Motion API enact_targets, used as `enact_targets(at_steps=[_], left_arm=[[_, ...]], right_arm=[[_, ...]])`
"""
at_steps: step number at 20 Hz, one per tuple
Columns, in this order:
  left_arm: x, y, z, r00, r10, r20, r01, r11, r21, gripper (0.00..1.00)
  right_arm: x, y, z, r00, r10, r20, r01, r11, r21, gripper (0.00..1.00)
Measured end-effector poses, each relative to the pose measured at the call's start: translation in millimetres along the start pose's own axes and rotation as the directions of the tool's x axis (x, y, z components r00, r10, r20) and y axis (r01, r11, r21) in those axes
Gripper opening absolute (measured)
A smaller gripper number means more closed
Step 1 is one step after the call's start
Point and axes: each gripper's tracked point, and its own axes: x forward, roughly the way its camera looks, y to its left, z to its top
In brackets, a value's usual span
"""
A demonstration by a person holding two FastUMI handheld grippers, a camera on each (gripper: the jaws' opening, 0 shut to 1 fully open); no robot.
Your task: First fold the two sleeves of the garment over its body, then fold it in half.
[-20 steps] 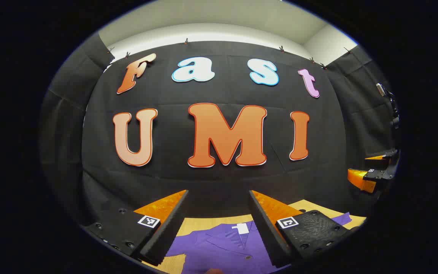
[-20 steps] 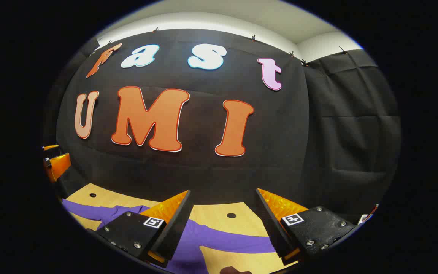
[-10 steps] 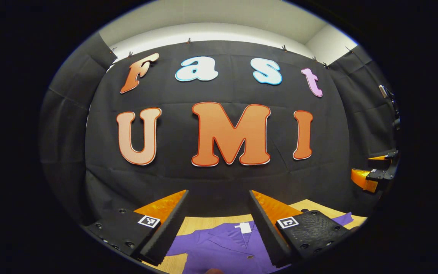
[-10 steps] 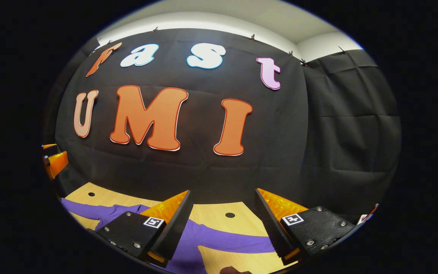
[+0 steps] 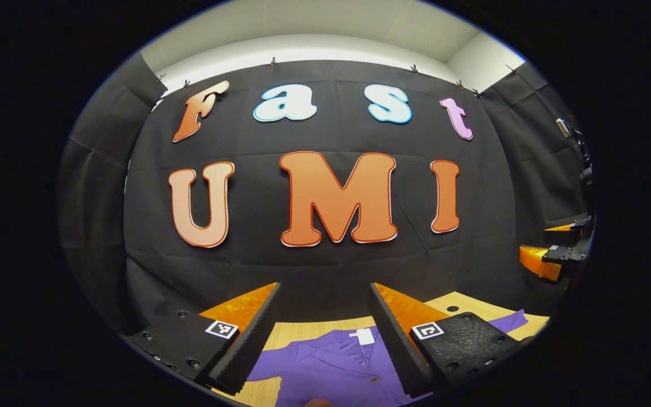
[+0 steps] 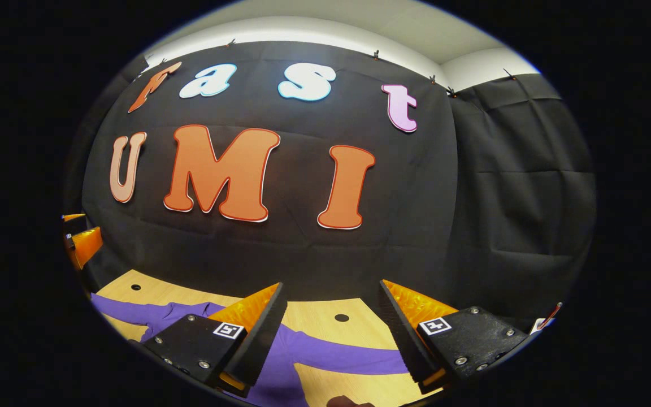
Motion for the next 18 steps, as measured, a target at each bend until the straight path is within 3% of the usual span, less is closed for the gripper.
enact_targets(at_steps=[12, 18], left_arm=[[1, 0, -7, 0.999, 0.03, -0.021, -0.03, 1.0, 0.005, 0.95], [0, -2, -11, 0.997, 0.068, -0.043, -0.068, 0.998, 0.008, 0.96]], right_arm=[[23, -38, -49, 0.991, -0.063, -0.121, 0.066, 0.998, 0.019, 0.96], [45, -109, -97, 0.957, -0.165, -0.239, 0.169, 0.986, -0.004, 0.97]])
